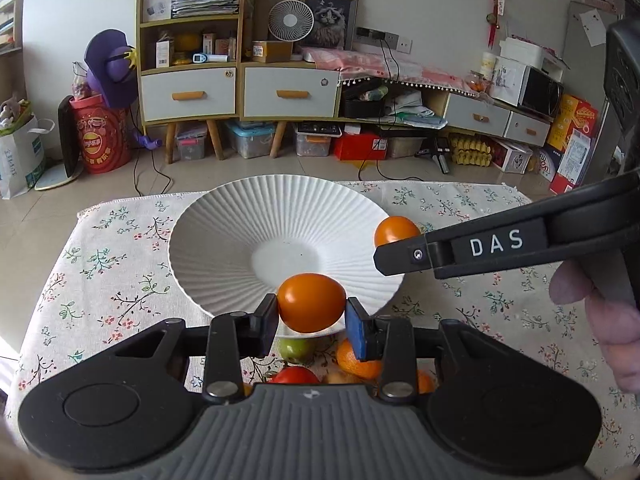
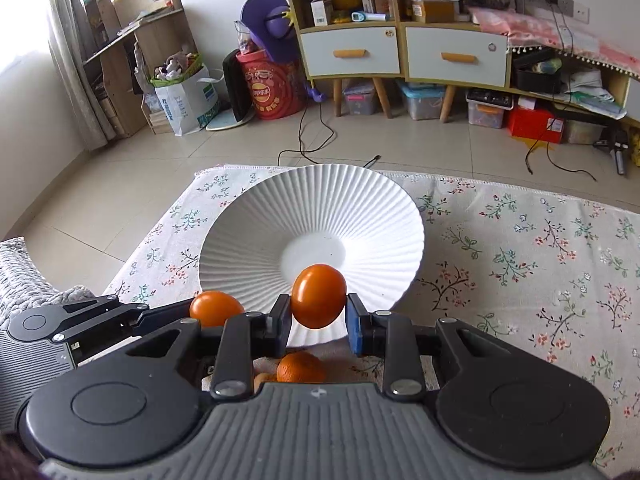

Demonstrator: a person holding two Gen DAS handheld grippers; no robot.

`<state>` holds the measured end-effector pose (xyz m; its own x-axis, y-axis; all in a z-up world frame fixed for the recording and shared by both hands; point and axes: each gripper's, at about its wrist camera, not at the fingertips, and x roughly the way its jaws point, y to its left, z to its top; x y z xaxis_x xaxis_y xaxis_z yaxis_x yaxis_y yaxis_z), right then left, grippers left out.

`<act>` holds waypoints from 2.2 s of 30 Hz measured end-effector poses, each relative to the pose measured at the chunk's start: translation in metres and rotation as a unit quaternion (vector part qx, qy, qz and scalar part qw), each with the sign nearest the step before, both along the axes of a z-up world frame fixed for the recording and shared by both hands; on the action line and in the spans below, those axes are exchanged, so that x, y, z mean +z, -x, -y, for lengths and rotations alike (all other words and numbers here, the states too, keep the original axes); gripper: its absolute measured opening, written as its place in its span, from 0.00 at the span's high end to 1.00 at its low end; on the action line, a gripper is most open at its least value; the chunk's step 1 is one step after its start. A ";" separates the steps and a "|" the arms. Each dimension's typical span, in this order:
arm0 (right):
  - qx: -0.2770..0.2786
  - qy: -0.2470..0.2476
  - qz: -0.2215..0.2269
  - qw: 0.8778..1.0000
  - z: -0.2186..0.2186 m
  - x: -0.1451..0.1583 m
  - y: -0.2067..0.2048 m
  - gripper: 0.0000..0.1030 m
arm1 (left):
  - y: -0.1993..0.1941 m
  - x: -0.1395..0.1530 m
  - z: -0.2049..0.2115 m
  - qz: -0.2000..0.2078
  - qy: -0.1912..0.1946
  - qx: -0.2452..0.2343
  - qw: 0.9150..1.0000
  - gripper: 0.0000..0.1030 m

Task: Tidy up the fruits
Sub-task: 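Carry both kumquats over the white bowl with the left and right tools, then open the left tool into the bowl while the right tool releases its kumquat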

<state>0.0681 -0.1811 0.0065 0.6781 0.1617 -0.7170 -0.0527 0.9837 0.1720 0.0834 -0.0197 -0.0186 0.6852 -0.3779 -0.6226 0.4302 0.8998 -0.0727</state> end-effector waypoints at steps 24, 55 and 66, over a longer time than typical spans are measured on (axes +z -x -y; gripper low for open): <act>0.000 -0.046 -0.045 0.998 0.005 -0.032 -0.059 0.75 | -0.060 -0.024 0.014 -0.007 -0.041 -0.019 0.999 0.73; -0.019 0.000 -0.002 1.000 0.005 0.005 -0.014 0.10 | -0.028 0.013 -0.003 -0.007 -0.043 0.012 0.999 0.07; -0.020 0.019 0.037 0.999 -0.004 0.018 0.032 0.01 | 0.011 0.029 -0.021 -0.014 -0.044 0.028 0.999 0.07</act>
